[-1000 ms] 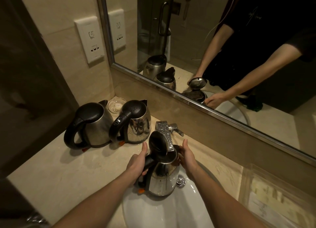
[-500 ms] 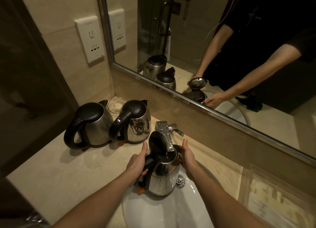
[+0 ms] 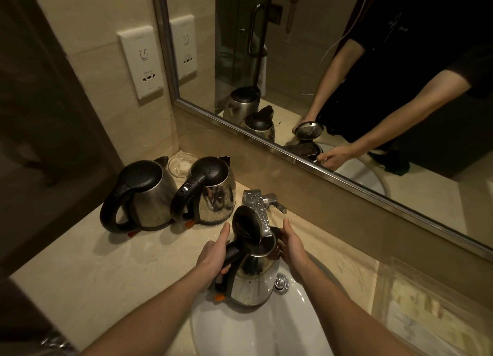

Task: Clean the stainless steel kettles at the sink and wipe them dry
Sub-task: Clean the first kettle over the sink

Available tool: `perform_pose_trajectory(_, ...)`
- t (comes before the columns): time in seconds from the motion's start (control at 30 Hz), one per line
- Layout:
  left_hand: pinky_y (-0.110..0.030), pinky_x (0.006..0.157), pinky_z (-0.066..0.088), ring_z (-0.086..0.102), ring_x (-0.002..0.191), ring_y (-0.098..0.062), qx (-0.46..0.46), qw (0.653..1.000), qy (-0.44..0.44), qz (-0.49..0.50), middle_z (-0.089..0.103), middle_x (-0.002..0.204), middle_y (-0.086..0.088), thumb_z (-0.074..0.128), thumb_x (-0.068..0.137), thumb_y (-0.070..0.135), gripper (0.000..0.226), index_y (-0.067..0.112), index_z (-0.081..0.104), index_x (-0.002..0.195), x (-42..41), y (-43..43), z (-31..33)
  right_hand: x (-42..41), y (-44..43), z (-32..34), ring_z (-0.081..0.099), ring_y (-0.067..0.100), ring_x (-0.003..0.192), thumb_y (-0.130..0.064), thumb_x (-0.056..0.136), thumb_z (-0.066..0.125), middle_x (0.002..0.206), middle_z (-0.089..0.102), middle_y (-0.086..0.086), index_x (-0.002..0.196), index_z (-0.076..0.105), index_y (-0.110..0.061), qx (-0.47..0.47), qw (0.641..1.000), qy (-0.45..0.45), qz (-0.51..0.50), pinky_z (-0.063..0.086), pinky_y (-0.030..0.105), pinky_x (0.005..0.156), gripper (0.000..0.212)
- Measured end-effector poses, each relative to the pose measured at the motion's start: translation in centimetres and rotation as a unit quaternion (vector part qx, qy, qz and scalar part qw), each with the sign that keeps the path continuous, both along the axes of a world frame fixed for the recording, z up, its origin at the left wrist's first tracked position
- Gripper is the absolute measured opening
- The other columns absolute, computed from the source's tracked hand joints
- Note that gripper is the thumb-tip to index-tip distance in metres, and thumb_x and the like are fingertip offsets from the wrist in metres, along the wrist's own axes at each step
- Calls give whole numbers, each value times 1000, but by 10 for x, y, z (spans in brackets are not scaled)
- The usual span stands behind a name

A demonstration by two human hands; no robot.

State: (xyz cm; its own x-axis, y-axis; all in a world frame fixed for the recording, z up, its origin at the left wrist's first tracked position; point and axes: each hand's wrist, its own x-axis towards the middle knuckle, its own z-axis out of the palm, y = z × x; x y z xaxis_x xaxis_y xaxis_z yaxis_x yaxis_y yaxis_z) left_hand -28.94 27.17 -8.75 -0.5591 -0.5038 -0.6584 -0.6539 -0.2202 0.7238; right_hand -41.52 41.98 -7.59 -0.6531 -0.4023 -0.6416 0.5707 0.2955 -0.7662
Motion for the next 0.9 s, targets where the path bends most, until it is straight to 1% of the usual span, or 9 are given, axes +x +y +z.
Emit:
perform_pose_trajectory(0.23, -25, 47, 41, 48, 38, -12, 8, 1000, -6, 13, 50, 41, 2, 30, 92, 76, 73, 11, 56, 69, -1, 1, 2, -1, 0, 1, 60, 11, 82, -49, 96, 38, 88, 67, -2, 93, 62, -20, 4, 1000, -5, -12, 47, 23, 59, 38)
perform_pose_trajectory(0.37, -25, 47, 41, 50, 46, -14, 13, 1000, -8, 24, 52, 49, 0, 32, 92, 75, 72, 10, 60, 77, -2, 1, 3, 0, 0, 3, 59, 11, 86, -50, 95, 38, 91, 67, -3, 93, 61, -21, 4, 1000, -7, -11, 46, 23, 62, 37)
perform_pose_trajectory(0.43, -25, 48, 41, 51, 50, -15, 15, 1000, -8, 26, 52, 50, -1, 33, 92, 75, 70, 11, 59, 76, -2, 1, 3, 0, 0, 4, 60, 10, 85, -51, 95, 39, 86, 70, -5, 92, 62, -21, 0, 1000, -13, -17, 43, 24, 62, 38)
perform_pose_trajectory(0.53, -26, 52, 41, 52, 55, -17, 19, 999, -8, 27, 54, 56, -3, 33, 92, 75, 69, 12, 57, 78, -2, 0, 3, 0, 1, 4, 59, 4, 72, -52, 95, 40, 67, 69, -13, 86, 62, -21, -4, 1000, -16, -18, 44, 22, 60, 39)
perform_pose_trajectory(0.6, -26, 52, 41, 52, 57, -17, 20, 999, -11, 30, 55, 59, -4, 33, 92, 74, 69, 12, 58, 79, -2, 0, 4, 0, 0, 4, 57, 4, 75, -52, 94, 40, 74, 67, -12, 86, 61, -23, -5, 1000, -19, -20, 43, 24, 65, 37)
perform_pose_trajectory(0.67, -26, 52, 41, 52, 55, -17, 20, 999, -14, 28, 55, 55, -3, 33, 93, 74, 70, 11, 59, 78, -2, -1, 4, 0, 0, 3, 56, 6, 83, -52, 94, 41, 87, 65, -8, 89, 61, -24, -6, 1000, -19, -20, 40, 29, 77, 35)
perform_pose_trajectory(0.73, -26, 51, 41, 51, 53, -16, 21, 999, -17, 29, 54, 54, -2, 33, 93, 74, 71, 10, 60, 81, -2, -1, 5, 0, 0, 3, 56, 8, 88, -53, 93, 41, 92, 65, -6, 92, 61, -23, -7, 1000, -20, -20, 35, 32, 85, 36)
perform_pose_trajectory(0.8, -25, 50, 41, 50, 51, -16, 20, 999, -19, 27, 53, 53, -2, 33, 93, 74, 71, 10, 60, 81, -2, -1, 5, 0, 0, 4, 57, 9, 88, -53, 93, 41, 92, 66, -5, 93, 62, -22, -7, 1000, -22, -21, 37, 31, 82, 37)
perform_pose_trajectory(0.9, -26, 52, 41, 50, 56, -17, 23, 999, -14, 28, 53, 60, -4, 33, 94, 73, 70, 9, 60, 88, -3, -1, 5, 0, -1, 8, 60, 8, 80, -52, 94, 41, 80, 69, -7, 88, 63, -21, -6, 999, -28, -26, 43, 26, 67, 39)
